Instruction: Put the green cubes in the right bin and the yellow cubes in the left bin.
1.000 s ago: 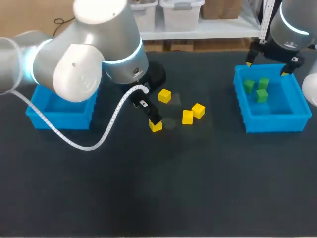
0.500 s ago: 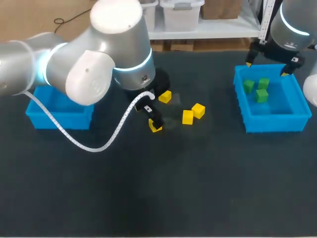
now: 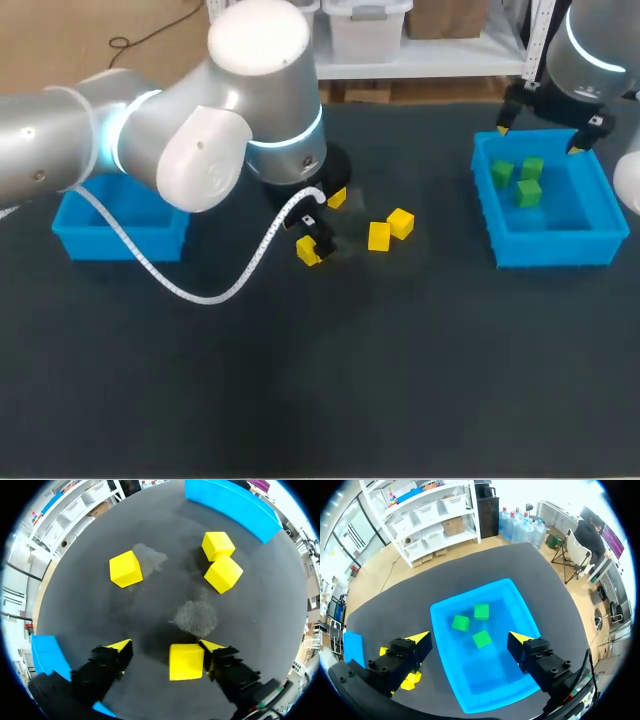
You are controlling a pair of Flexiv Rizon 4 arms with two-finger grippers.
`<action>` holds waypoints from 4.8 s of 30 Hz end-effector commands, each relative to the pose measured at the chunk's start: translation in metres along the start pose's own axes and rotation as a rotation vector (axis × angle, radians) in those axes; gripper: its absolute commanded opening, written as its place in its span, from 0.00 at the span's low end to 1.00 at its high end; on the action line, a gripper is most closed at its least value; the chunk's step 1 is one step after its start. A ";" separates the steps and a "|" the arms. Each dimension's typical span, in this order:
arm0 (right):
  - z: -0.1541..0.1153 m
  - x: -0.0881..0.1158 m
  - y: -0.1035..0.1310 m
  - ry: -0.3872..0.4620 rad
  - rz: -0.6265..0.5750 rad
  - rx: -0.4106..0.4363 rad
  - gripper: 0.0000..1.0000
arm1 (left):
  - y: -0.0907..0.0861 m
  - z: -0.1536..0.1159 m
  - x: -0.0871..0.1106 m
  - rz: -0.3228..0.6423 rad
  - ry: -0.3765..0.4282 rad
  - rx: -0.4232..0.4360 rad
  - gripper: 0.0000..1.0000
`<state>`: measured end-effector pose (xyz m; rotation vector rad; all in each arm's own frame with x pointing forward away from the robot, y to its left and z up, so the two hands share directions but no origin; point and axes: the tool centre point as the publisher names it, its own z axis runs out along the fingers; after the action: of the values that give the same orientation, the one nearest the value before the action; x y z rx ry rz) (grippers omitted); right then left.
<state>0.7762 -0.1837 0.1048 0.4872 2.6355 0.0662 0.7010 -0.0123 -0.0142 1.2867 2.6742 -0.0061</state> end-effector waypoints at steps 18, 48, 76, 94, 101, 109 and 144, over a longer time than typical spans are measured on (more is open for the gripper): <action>-0.001 0.002 -0.001 -0.008 0.002 -0.001 1.00 | 0.028 -0.031 0.013 -0.081 -0.087 -0.067 0.00; -0.001 0.002 -0.001 -0.008 0.002 -0.001 1.00 | 0.182 -0.123 0.105 -0.527 -0.193 -0.743 1.00; -0.001 0.002 -0.001 -0.008 0.002 -0.001 1.00 | 0.068 -0.076 -0.051 -0.208 -0.278 -0.128 1.00; -0.001 0.002 -0.001 -0.008 0.002 -0.001 1.00 | 0.065 -0.025 -0.091 -0.263 -0.188 -0.109 1.00; -0.001 0.002 -0.001 -0.008 0.002 -0.001 1.00 | 0.060 -0.010 -0.092 -0.259 -0.157 -0.110 1.00; -0.001 0.002 -0.001 -0.008 0.002 -0.001 1.00 | 0.058 0.008 -0.091 -0.265 -0.129 -0.130 1.00; -0.001 0.002 -0.001 -0.008 0.002 -0.001 1.00 | 0.126 -0.118 -0.003 -0.419 -0.416 -0.328 0.00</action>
<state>0.7756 -0.1839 0.1049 0.4873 2.6346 0.0663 0.8257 0.0348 0.0698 0.5917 2.4875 0.1406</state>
